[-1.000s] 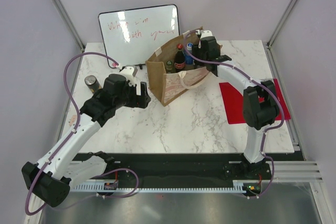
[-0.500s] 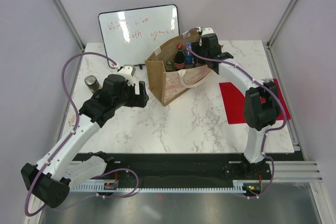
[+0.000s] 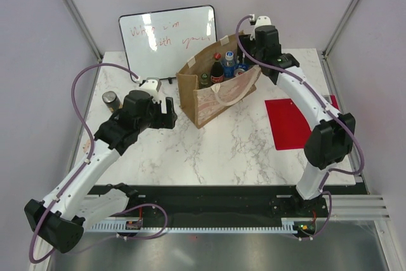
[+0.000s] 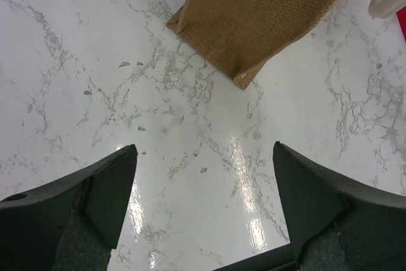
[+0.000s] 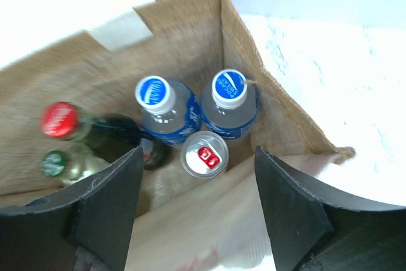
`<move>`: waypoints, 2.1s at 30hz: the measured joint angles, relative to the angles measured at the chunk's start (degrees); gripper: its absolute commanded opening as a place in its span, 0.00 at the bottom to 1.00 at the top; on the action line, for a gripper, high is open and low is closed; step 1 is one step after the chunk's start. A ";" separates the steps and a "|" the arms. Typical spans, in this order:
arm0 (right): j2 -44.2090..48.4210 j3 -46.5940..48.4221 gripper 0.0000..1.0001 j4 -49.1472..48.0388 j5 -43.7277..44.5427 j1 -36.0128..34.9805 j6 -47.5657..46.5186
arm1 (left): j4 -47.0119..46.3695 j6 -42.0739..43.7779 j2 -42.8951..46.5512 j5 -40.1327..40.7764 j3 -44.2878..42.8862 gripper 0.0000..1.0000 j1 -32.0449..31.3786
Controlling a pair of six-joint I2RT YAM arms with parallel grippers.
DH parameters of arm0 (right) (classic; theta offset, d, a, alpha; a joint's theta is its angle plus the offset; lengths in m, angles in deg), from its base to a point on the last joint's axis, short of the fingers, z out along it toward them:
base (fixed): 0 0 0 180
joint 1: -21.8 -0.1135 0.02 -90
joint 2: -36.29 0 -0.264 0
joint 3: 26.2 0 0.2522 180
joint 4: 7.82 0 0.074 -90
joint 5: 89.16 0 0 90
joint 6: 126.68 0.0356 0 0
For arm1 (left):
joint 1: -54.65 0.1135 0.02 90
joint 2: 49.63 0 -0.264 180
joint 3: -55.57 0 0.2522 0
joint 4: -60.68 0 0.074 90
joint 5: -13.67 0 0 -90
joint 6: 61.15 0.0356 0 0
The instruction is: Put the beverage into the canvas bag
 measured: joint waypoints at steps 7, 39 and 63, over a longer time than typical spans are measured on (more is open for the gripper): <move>6.08 2.14 0.98 3.10 -2.82 -0.09 2.21 | -0.02 -0.24 0.57 2.43 0.00 0.94 0.00; 51.04 -41.77 0.98 -6.69 -12.44 -14.88 5.44 | 5.25 -9.79 -22.58 5.51 -11.43 1.00 36.26; 52.78 -41.88 0.98 -6.95 -11.15 -16.57 4.35 | 2.84 -9.73 -38.23 8.55 -20.98 0.78 38.91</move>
